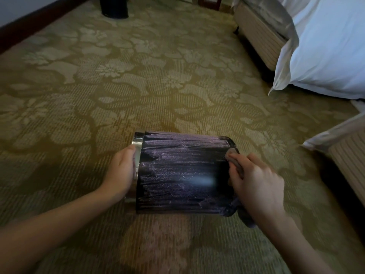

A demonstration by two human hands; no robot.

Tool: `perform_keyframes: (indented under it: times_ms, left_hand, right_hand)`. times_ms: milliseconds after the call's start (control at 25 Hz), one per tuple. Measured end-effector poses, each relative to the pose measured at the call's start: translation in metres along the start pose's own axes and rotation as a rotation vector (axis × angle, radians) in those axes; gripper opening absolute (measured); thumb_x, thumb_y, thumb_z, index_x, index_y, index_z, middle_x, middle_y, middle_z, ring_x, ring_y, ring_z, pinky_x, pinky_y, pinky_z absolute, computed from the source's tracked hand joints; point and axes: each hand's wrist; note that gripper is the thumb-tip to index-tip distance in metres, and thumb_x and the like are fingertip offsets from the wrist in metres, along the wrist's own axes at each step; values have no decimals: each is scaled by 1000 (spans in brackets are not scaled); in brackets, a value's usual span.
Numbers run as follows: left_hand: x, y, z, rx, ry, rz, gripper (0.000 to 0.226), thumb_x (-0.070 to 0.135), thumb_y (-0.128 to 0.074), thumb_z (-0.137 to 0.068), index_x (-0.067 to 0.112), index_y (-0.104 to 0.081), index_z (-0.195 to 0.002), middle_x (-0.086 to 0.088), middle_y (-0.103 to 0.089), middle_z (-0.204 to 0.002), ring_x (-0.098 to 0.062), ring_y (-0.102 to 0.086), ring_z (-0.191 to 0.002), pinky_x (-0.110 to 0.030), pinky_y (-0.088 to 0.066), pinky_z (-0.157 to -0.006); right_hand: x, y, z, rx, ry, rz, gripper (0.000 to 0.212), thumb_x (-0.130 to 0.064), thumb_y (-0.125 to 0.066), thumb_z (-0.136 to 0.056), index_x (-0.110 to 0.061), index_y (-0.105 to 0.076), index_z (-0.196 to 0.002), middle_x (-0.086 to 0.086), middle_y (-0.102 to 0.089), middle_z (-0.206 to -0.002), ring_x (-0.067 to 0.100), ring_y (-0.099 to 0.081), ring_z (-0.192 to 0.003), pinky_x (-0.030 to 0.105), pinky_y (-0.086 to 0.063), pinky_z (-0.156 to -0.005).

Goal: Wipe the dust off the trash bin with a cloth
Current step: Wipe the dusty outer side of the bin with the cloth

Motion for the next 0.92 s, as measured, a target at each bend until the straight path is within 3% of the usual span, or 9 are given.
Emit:
perform_keyframes:
  times_ms: [160,240,320,440,560,680,800,920]
  left_hand:
    - [-4,-8,13,107,-104,-27,45,15,-32,-103,16,-41,-59,7,-49,-46,-1,-43,-42,-18,-36,-45]
    - [-7,-12,20,148,-140,-56,44,14,-32,-102,16,-39,-59,4,-47,-53,-2,-46,-47,-16,-37,-48]
    - [-12,-12,22,146,-156,-34,39,24,-33,-97,16,-42,-60,-5,-47,-60,-10,-49,-55,-30,-42,-59]
    - [-13,-14,20,149,-152,-1,36,31,-32,-89,16,-48,-62,-7,-52,-62,-25,-50,-62,-38,-40,-62]
    - [-1,-32,18,159,-167,76,41,23,-33,-99,18,-50,-62,-5,-53,-63,-24,-53,-64,-36,-42,-63]
    - [7,-57,13,161,-153,106,40,18,-31,-102,17,-47,-64,-1,-53,-63,-17,-52,-63,-33,-41,-61]
    - [-5,-77,16,21,-151,63,41,23,-32,-102,17,-46,-64,5,-50,-51,-9,-47,-50,-27,-40,-54]
    - [-20,-81,25,-94,-168,-21,45,15,-29,-104,14,-45,-62,7,-55,-47,-2,-46,-42,-15,-38,-47]
  right_hand:
    - [6,0,8,-12,-97,-83,19,-32,-67,-88,-33,-72,-106,-7,-63,-100,25,-66,-68,30,-47,-52]
    - [14,2,8,-77,-188,-253,19,-37,-63,-90,-37,-70,-107,-11,-69,-99,21,-69,-79,33,-51,-61]
    - [22,-1,6,-100,-267,-509,16,-34,-62,-90,-35,-72,-103,-15,-73,-92,10,-69,-86,36,-54,-74]
    - [28,-7,-1,-64,-326,-751,19,-15,-63,-90,-26,-76,-101,-14,-75,-94,2,-68,-94,28,-53,-85]
    - [39,1,-12,11,-372,-847,20,-7,-63,-91,-20,-76,-97,-11,-75,-88,3,-69,-89,12,-49,-77]
    - [60,12,-29,102,-360,-825,18,-9,-63,-91,-22,-75,-96,-11,-75,-87,1,-68,-86,12,-49,-76]
    - [80,2,-26,78,-385,-716,16,-16,-63,-91,-26,-74,-98,-12,-74,-91,3,-68,-89,21,-50,-79]
    - [90,-12,-5,60,-412,-560,14,-22,-67,-89,-30,-74,-99,-16,-72,-92,3,-67,-90,24,-49,-78]
Point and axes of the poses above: each hand's wrist, its own z-axis away from the middle knuckle, its own y-axis out of the back of the hand, x = y × z
